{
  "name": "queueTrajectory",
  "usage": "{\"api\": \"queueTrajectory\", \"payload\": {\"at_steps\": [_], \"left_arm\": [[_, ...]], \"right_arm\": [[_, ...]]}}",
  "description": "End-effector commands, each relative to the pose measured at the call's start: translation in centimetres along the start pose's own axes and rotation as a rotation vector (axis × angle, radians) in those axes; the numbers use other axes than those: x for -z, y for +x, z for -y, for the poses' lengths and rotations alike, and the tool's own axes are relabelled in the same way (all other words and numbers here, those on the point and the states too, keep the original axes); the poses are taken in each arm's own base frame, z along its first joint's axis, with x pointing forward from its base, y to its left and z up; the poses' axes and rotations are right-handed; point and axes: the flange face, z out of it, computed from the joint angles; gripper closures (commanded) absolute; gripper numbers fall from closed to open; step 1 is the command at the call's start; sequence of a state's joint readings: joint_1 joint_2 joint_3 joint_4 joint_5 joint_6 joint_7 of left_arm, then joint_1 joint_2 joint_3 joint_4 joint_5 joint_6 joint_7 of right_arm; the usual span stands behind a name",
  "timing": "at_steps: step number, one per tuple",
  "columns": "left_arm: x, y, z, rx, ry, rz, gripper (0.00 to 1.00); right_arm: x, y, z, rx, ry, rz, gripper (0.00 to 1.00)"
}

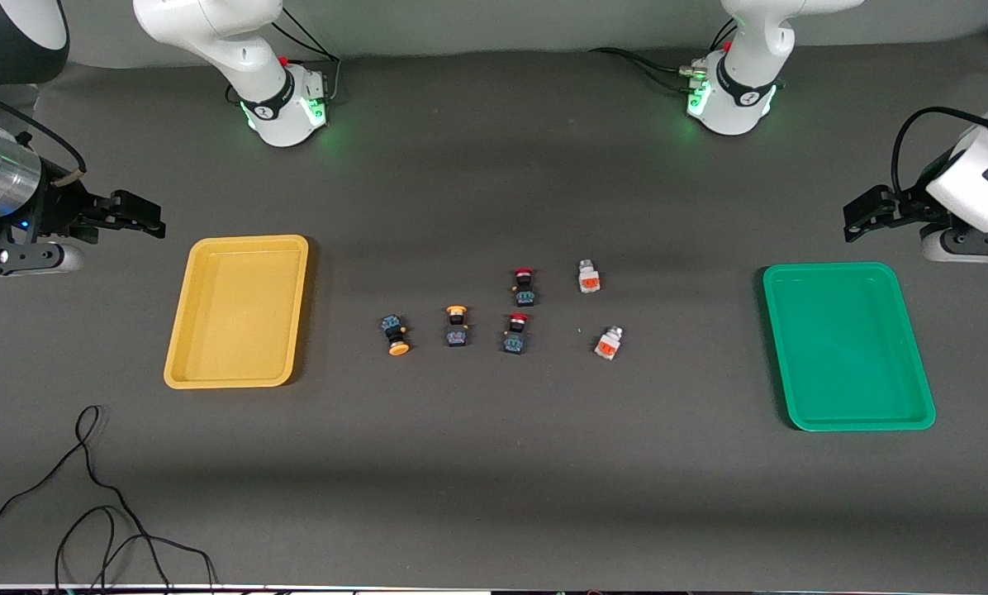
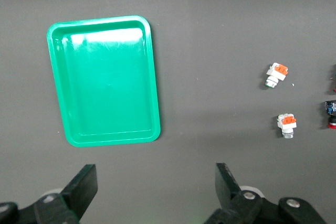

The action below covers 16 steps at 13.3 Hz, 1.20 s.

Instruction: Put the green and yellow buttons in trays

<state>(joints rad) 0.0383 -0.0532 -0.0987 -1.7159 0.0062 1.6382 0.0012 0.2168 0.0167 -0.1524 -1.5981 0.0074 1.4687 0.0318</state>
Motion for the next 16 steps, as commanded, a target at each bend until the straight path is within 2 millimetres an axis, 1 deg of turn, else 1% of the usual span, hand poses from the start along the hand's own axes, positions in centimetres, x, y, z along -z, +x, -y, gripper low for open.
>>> {"api": "queueTrajectory", "payload": {"at_steps": [1, 3, 5, 6, 8, 11, 13, 14, 15, 16], "left_arm": [[0.9, -0.9, -1.3, -0.005, -0.009, 0.005, 0.0], [-0.3, -1.2, -3.4, -0.032, -0.04, 0.024, 0.0], [-1.8, -1.4, -6.4, -0.038, -0.1, 0.04, 0.0], [-2.4, -1.7, -8.5, -0.025, -0.104, 0.047, 0.0], [-2.7, -2.9, -14.9, 0.024, -0.093, 0.047, 0.0], [-2.9, -6.5, -25.4, 0.091, -0.074, 0.024, 0.0], [-3.7, -8.7, -30.5, 0.12, -0.072, 0.021, 0.0], [-4.4, -9.6, -32.3, 0.138, -0.067, 0.029, 0.0], [-4.7, -10.8, -34.1, 0.124, -0.055, 0.025, 0.0], [-5.5, -11.7, -35.6, 0.097, -0.016, 0.013, 0.0]], "right_arm": [[0.1, 0.3, 0.1, -0.02, -0.007, -0.004, 0.0], [-0.1, 0.3, 0.2, -0.02, -0.008, 0.001, 0.0], [0.0, 0.3, 0.1, -0.021, -0.008, -0.001, 0.0], [0.0, 0.3, 0.1, -0.021, -0.008, -0.001, 0.0], [0.0, 0.3, 0.1, -0.021, -0.008, -0.001, 0.0], [0.0, 0.3, -0.1, -0.024, -0.007, -0.001, 0.0], [0.0, 0.3, -0.1, -0.021, -0.007, 0.001, 0.0], [0.0, 0.3, -0.1, -0.024, -0.007, 0.001, 0.0], [0.0, 0.3, -0.2, -0.026, -0.007, 0.001, 0.0], [0.0, 0.3, -0.3, -0.029, -0.007, 0.001, 0.0]]}}
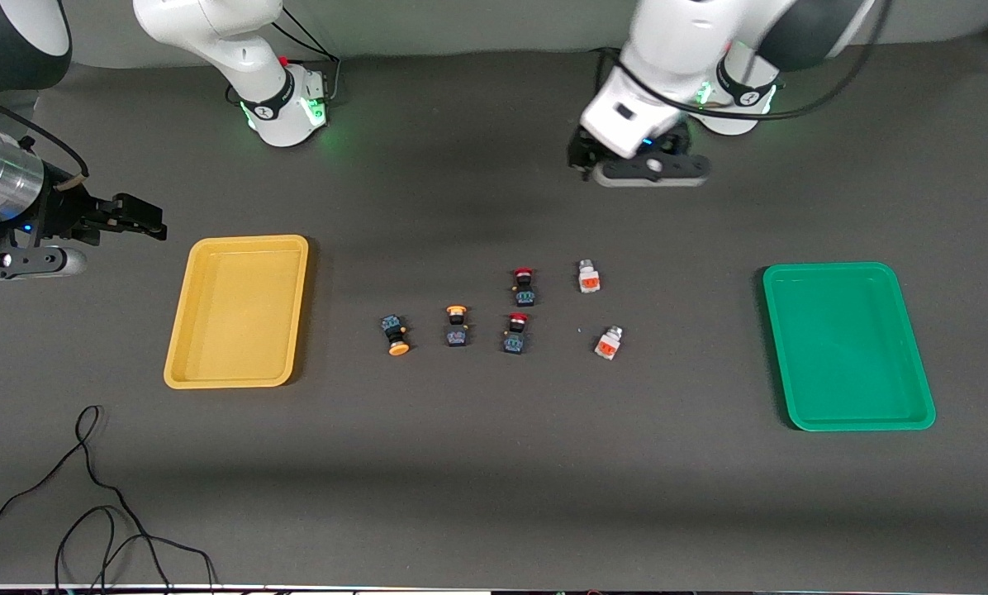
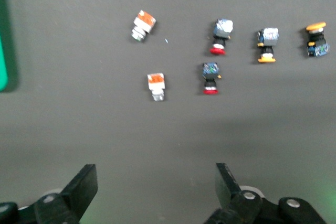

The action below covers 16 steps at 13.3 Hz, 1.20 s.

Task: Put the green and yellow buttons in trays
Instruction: 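Grasp the white orange-top button with the left gripper while the right gripper reaches out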

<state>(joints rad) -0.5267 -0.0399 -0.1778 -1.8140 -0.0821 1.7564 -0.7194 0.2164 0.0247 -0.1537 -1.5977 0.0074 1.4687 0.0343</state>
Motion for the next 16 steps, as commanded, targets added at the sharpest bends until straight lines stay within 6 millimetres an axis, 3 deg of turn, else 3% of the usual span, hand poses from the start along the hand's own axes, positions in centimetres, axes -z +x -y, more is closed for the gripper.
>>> {"api": "queueTrajectory", "payload": {"at_steps": [1, 4, 8, 11, 14, 16], "left_arm": [[-2.2, -1.7, -2.6, -0.013, 0.069, -0.034, 0.0], [-6.6, -0.4, -2.9, -0.006, 0.079, -0.016, 0.0], [-15.7, 0.1, -1.9, -0.033, 0.048, -0.036, 0.0], [-21.8, 1.9, 0.1, -0.039, 0.025, -0.043, 0.0], [-27.5, 1.4, 2.0, -0.074, -0.022, -0.087, 0.0], [-30.6, 2.7, 3.3, -0.039, -0.03, -0.081, 0.0]], "right_arm": [[0.4, 0.1, -0.4, -0.023, -0.005, -0.007, 0.0], [0.4, 0.0, -0.6, -0.015, -0.004, -0.005, 0.0], [-0.4, 0.3, 0.4, -0.012, -0.006, 0.01, 0.0], [-1.9, 0.9, 4.6, 0.037, -0.02, 0.034, 0.0], [-3.8, 1.9, 8.7, -0.036, 0.034, 0.056, 0.0], [-5.2, 2.7, 10.5, -0.046, 0.037, 0.05, 0.0]]}}
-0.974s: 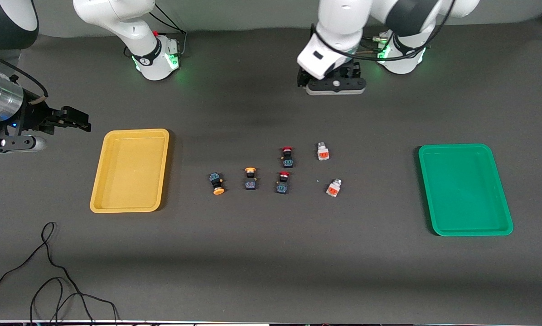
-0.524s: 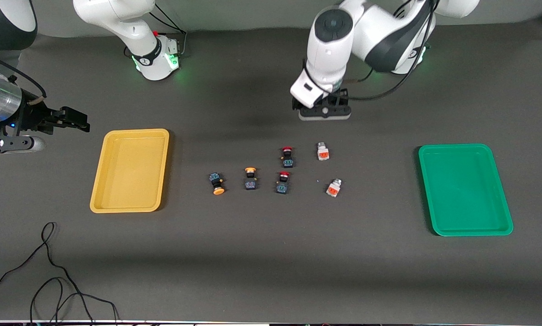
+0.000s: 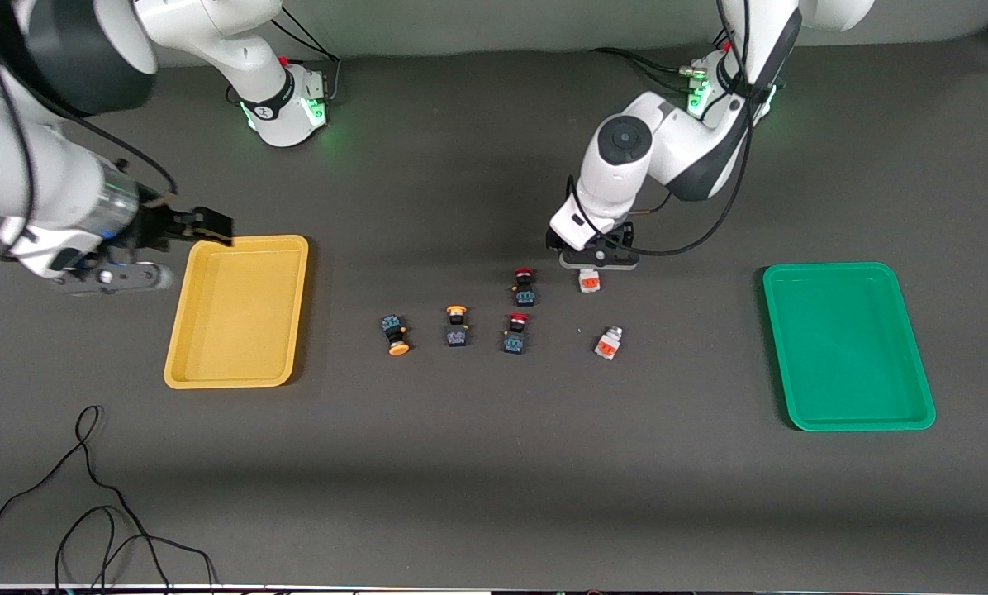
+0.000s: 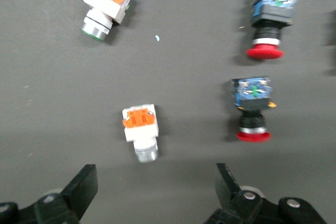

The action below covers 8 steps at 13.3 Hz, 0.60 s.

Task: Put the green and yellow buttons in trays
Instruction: 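Grasp the white orange-top button with the left gripper while the right gripper reaches out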

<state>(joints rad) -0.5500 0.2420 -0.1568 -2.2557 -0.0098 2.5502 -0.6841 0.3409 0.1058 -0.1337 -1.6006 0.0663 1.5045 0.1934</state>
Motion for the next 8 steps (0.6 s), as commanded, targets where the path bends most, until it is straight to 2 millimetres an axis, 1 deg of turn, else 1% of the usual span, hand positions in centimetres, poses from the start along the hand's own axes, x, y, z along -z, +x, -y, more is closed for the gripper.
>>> {"api": "queueTrajectory", "payload": {"at_steps": [1, 2, 3, 5, 6, 7, 8], "left_arm": [[-3.7, 0.7, 1.7, 0.012, -0.016, -0.011, 0.0], [-5.2, 0.7, 1.8, 0.016, -0.024, -0.013, 0.0], [-6.1, 0.7, 1.7, 0.024, -0.024, -0.008, 0.0], [-7.4, 1.2, 1.6, 0.032, -0.019, 0.007, 0.01], [-7.7, 1.1, 1.5, 0.031, -0.017, 0.011, 0.01], [-7.9, 1.1, 1.5, 0.033, -0.016, 0.014, 0.02], [-7.8, 1.2, 1.5, 0.032, -0.016, 0.014, 0.1]], "right_arm": [[-2.3, 1.3, 2.7, -0.014, 0.012, 0.002, 0.0], [-3.7, 1.9, 3.4, -0.026, 0.008, 0.0, 0.0], [-5.4, 2.1, 5.1, -0.018, 0.003, -0.003, 0.0], [-9.6, 3.1, 6.6, -0.006, 0.015, 0.007, 0.0], [-11.8, 3.4, 8.1, 0.016, 0.033, 0.016, 0.0], [-14.0, 4.1, 8.6, 0.016, 0.031, 0.008, 0.0], [-16.0, 4.6, 9.9, 0.03, 0.022, 0.005, 0.0]]}}
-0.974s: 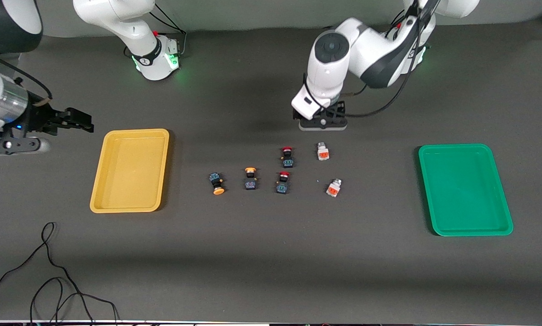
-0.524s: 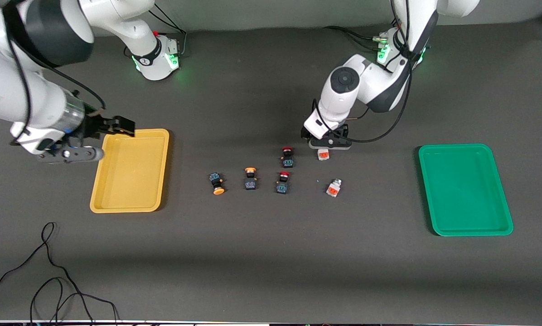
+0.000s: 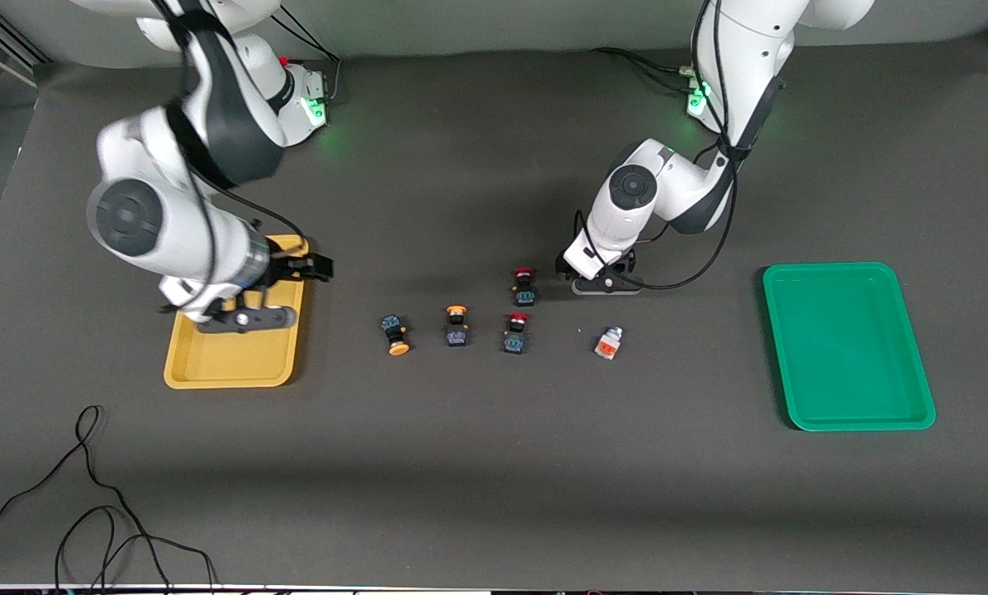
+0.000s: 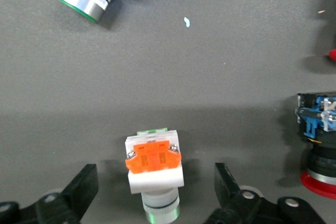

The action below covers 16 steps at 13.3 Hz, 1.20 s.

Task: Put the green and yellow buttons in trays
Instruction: 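Grasp the yellow-cap button with the right gripper while the left gripper lifts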

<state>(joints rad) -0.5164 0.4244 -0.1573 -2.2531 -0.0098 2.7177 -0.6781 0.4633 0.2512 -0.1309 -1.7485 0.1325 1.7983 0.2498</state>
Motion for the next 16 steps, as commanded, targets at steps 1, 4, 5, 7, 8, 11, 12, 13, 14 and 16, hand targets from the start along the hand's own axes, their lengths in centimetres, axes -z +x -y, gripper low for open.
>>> {"api": "queueTrajectory", "payload": {"at_steps": [1, 4, 5, 7, 8, 11, 12, 13, 14, 16], "left_arm": [[0.3, 0.4, -0.5, -0.007, -0.003, -0.007, 0.25], [0.3, 0.4, -0.5, -0.007, -0.003, -0.007, 0.72], [0.4, 0.6, -0.5, -0.005, -0.005, -0.01, 0.75], [1.3, 1.1, -0.7, 0.001, -0.01, -0.019, 0.76], [2.3, 1.4, -0.8, 0.004, -0.012, -0.027, 0.76], [11.0, 3.4, -1.0, 0.043, 0.022, -0.025, 0.77], [15.3, 4.2, -0.9, 0.055, 0.052, -0.001, 0.77], [19.2, 5.1, -0.1, 0.069, 0.091, 0.04, 0.77], [22.5, 5.9, 0.3, 0.083, 0.117, 0.074, 0.77], [27.4, 7.6, 1.3, 0.11, 0.14, 0.105, 0.75]], "right_arm": [[-5.0, 1.2, 2.3, 0.009, -0.006, 0.002, 0.0], [-9.3, 2.8, 3.2, 0.013, -0.026, 0.005, 0.0], [-10.8, 3.3, 3.3, 0.01, -0.032, 0.009, 0.0], [-13.9, 4.2, 3.5, 0.01, -0.046, 0.014, 0.0], [-15.3, 4.3, 4.3, 0.021, -0.052, 0.01, 0.0], [-18.4, 4.9, 6.0, 0.026, -0.036, -0.023, 0.0], [-19.3, 5.2, 6.2, 0.028, -0.036, -0.036, 0.0], [-20.1, 5.3, 6.7, 0.035, -0.038, -0.049, 0.0], [-20.6, 5.4, 6.8, 0.038, -0.039, -0.057, 0.0], [-21.7, 5.7, 6.7, 0.036, -0.041, -0.067, 0.0]]}}
